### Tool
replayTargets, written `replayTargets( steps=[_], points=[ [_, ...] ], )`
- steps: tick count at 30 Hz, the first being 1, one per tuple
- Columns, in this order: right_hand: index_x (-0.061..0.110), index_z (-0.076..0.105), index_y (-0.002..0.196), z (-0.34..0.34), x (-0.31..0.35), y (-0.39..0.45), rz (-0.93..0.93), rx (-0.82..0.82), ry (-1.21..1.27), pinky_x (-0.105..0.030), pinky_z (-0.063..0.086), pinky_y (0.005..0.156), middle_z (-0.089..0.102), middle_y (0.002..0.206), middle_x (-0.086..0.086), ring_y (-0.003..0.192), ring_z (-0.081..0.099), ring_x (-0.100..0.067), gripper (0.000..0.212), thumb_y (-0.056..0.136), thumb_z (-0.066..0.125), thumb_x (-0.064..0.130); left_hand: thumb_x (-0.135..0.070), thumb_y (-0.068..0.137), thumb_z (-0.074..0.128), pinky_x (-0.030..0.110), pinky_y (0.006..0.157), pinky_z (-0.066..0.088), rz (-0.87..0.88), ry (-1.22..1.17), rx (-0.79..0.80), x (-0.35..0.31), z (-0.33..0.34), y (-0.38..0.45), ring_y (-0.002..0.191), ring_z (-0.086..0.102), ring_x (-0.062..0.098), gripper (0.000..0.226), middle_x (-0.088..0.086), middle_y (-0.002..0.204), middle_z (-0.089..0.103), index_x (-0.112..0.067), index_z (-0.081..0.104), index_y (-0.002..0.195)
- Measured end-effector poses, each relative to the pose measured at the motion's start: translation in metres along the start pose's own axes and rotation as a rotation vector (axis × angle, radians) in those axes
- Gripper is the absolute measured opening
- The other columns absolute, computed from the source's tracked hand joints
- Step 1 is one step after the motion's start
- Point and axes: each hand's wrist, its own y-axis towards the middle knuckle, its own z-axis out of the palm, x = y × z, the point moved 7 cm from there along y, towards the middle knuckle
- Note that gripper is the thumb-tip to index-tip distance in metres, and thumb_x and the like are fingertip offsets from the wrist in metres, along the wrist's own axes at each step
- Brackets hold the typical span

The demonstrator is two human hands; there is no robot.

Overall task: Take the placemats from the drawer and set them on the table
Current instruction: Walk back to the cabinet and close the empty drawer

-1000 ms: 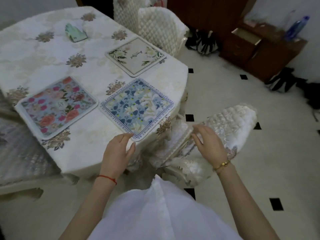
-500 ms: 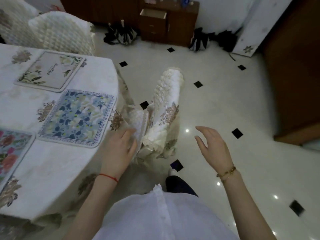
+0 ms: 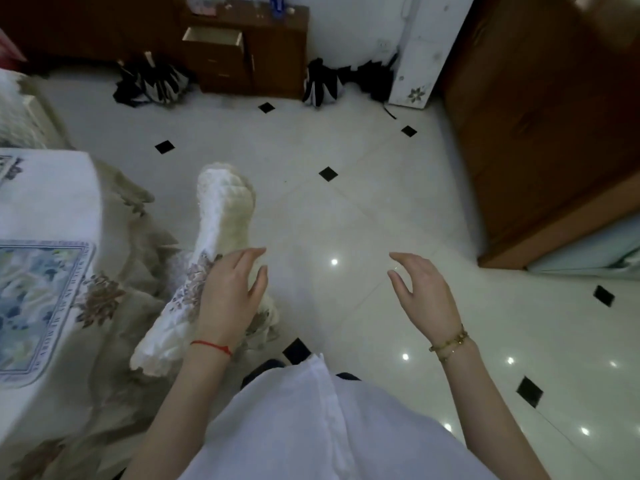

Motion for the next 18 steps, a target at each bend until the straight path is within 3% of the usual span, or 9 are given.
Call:
replayTargets(
  steps=[4, 7, 12, 16, 18],
  points=[
    [0.01, 0.059, 0.126, -0.005, -0.026, 0.045, -0.007, 0.013, 0.034, -0.029, 0.043, 0.099, 0.063, 0.124, -0.005, 0.115, 0.057, -0.02, 0.032, 0.096, 0.056, 0.02, -0.02, 0.094, 0.054, 0.034, 0.088, 0.05, -0.051, -0.011, 0.017, -0.009, 0.026, 0.036, 0.102, 0.061, 0.022, 0.029, 0.006, 0.113, 0.065, -0.014, 0.06, 0.121],
    [0.011, 0.059, 0.126, 0.002, -0.039, 0.082, -0.008, 0.033, 0.05, -0.026, 0.042, 0.098, 0.062, 0.124, -0.004, 0.114, 0.057, -0.02, 0.032, 0.096, 0.056, 0.02, -0.02, 0.095, 0.054, 0.028, 0.084, 0.048, -0.099, -0.028, 0.019, -0.007, 0.043, 0.066, 0.1, 0.061, 0.019, 0.029, 0.003, 0.114, 0.066, -0.015, 0.059, 0.122],
    [0.012, 0.058, 0.128, 0.023, -0.059, 0.163, -0.009, 0.076, 0.059, -0.031, 0.046, 0.098, 0.061, 0.127, -0.003, 0.12, 0.053, -0.019, 0.033, 0.097, 0.054, 0.022, -0.02, 0.095, 0.053, 0.031, 0.08, 0.051, -0.131, -0.001, 0.042, 0.007, 0.075, 0.139, 0.09, 0.062, 0.022, 0.029, 0.004, 0.111, 0.067, -0.014, 0.06, 0.123],
    [0.011, 0.058, 0.127, 0.03, -0.061, 0.251, -0.027, 0.091, 0.024, -0.021, 0.036, 0.1, 0.062, 0.126, -0.004, 0.12, 0.054, -0.019, 0.033, 0.096, 0.055, 0.022, -0.016, 0.094, 0.055, 0.027, 0.094, 0.044, -0.152, -0.014, 0.016, 0.026, 0.091, 0.219, 0.108, 0.06, 0.023, 0.028, 0.008, 0.114, 0.066, -0.009, 0.062, 0.121],
    [0.009, 0.059, 0.126, 0.028, -0.053, 0.303, -0.058, 0.082, 0.011, -0.022, 0.037, 0.1, 0.063, 0.125, -0.006, 0.118, 0.055, -0.021, 0.033, 0.096, 0.055, 0.021, -0.014, 0.093, 0.057, 0.03, 0.094, 0.045, -0.158, -0.009, 0.004, 0.038, 0.095, 0.265, 0.104, 0.06, 0.026, 0.028, 0.009, 0.111, 0.067, -0.008, 0.063, 0.12]
  ],
)
